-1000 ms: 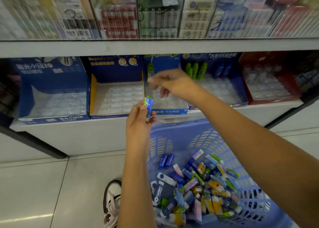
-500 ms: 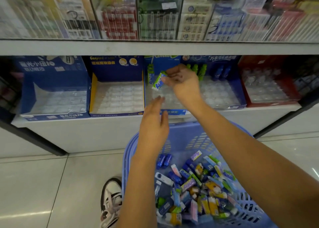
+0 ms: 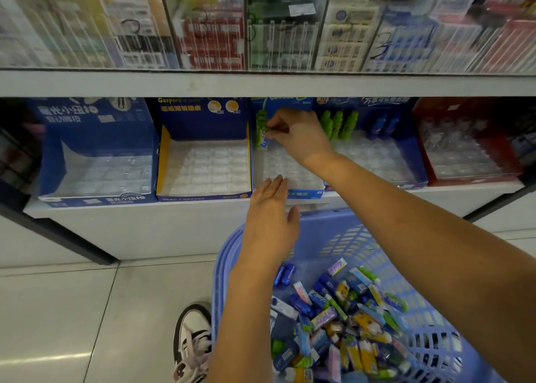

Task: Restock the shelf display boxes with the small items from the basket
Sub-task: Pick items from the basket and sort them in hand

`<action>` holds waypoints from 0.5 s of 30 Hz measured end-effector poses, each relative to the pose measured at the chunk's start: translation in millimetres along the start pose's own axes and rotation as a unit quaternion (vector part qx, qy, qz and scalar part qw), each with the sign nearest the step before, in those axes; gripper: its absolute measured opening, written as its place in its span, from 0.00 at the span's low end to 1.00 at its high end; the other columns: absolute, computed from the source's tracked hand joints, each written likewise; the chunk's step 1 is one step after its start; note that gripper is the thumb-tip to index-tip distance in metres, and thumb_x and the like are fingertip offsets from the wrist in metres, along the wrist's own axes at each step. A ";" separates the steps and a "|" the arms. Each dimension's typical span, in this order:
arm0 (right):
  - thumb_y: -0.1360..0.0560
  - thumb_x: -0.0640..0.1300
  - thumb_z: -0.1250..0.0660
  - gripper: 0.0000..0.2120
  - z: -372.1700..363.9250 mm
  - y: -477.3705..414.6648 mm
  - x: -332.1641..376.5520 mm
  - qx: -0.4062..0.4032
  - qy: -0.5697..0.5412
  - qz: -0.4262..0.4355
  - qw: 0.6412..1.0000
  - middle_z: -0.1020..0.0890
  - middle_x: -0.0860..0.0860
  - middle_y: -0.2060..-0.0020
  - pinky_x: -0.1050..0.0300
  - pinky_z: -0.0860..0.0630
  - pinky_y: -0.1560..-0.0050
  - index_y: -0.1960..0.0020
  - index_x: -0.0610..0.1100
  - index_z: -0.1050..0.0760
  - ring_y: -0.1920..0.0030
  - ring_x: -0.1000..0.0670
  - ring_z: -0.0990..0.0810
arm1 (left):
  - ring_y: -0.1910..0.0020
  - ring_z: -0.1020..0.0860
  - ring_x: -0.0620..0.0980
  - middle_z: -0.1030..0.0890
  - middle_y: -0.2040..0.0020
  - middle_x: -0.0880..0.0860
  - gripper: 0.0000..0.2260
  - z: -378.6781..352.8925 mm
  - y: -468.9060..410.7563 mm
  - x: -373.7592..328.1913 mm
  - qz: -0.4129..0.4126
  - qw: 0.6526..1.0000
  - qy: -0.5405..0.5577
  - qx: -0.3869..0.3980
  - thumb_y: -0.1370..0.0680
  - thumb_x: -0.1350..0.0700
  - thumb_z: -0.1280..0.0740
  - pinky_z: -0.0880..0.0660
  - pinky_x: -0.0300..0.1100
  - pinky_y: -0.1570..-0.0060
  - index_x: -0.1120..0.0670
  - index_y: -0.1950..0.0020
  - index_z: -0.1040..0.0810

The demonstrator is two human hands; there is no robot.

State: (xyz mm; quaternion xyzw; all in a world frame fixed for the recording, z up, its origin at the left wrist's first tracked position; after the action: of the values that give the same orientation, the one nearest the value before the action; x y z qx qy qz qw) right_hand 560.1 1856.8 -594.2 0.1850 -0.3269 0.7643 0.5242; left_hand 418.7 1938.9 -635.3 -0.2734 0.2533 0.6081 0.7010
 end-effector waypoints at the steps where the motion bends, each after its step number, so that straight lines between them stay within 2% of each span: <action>1: 0.28 0.39 0.29 0.09 -2.2 0.7 -0.7 0.001 -0.006 -0.004 1.000 0.16 0.44 0.54 0.63 0.25 0.49 0.50 0.36 0.21 0.54 0.51 0.19 | 0.23 0.48 0.49 0.41 0.23 0.52 0.24 0.0 -0.4 0.4 -0.001 1.000 0.003 0.001 0.19 0.56 0.39 0.52 0.37 0.28 0.56 0.24 0.41; 6: 0.28 0.38 0.29 0.08 -6.2 5.9 -2.3 -0.016 -0.009 -0.022 1.000 0.16 0.42 0.54 0.62 0.26 0.49 0.51 0.35 0.19 0.52 0.47 0.19 | 0.23 0.48 0.49 0.41 0.23 0.52 0.24 1.2 -1.8 3.2 -0.002 1.000 0.007 0.018 0.19 0.57 0.40 0.52 0.36 0.28 0.57 0.24 0.41; 8: 0.26 0.39 0.31 0.10 -3.6 5.7 2.9 0.010 0.030 -0.015 0.999 0.17 0.42 0.49 0.62 0.28 0.45 0.47 0.37 0.19 0.48 0.45 0.20 | 0.23 0.48 0.49 0.41 0.23 0.52 0.23 1.8 -2.2 2.6 0.002 1.000 0.008 0.023 0.19 0.57 0.40 0.52 0.35 0.29 0.57 0.24 0.40; 10: 0.24 0.42 0.33 0.13 4.0 6.3 8.6 0.054 0.083 -0.017 0.995 0.20 0.43 0.45 0.64 0.32 0.44 0.41 0.41 0.21 0.44 0.46 0.22 | 0.25 0.42 0.49 0.36 0.25 0.52 0.20 4.3 0.5 -2.7 0.000 0.999 0.035 -0.006 0.19 0.57 0.40 0.47 0.36 0.29 0.58 0.26 0.35; 11: 0.24 0.43 0.34 0.14 10.1 10.3 11.1 0.075 0.099 -0.026 0.992 0.20 0.44 0.45 0.64 0.32 0.45 0.40 0.42 0.22 0.45 0.48 0.22 | 0.28 0.35 0.49 0.30 0.29 0.53 0.17 7.0 3.2 -6.9 -0.005 0.997 0.063 -0.049 0.19 0.58 0.40 0.41 0.36 0.31 0.58 0.30 0.30; 13: 0.25 0.43 0.33 0.12 24.8 30.1 13.8 0.100 0.088 -0.044 0.990 0.19 0.46 0.53 0.63 0.28 0.52 0.43 0.41 0.21 0.55 0.51 0.22 | 0.44 0.22 0.49 0.19 0.43 0.54 0.11 11.7 9.8 -15.7 -0.016 0.983 0.120 -0.135 0.19 0.58 0.40 0.29 0.36 0.46 0.59 0.43 0.20; 15: 0.26 0.44 0.32 0.07 38.3 67.0 13.1 0.124 0.087 -0.033 0.988 0.20 0.49 0.62 0.61 0.28 0.57 0.53 0.40 0.20 0.62 0.53 0.24 | 0.62 0.23 0.53 0.19 0.59 0.57 0.11 3.0 10.8 -20.6 -0.006 0.984 0.124 -0.131 0.21 0.57 0.40 0.28 0.44 0.61 0.59 0.56 0.21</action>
State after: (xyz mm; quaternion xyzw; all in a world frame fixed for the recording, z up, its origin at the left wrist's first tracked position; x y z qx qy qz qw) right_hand 491.0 1823.4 -579.0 0.1917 -0.1766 0.7944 0.5486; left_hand 405.4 1927.5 -619.8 -0.4374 0.2552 0.5932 0.6258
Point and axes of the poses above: each hand's wrist, its own y-axis away from the middle knuckle, its own z-axis out of the back of the hand, x = y × z, the point moved 3 cm from there along -y, towards the middle knuckle
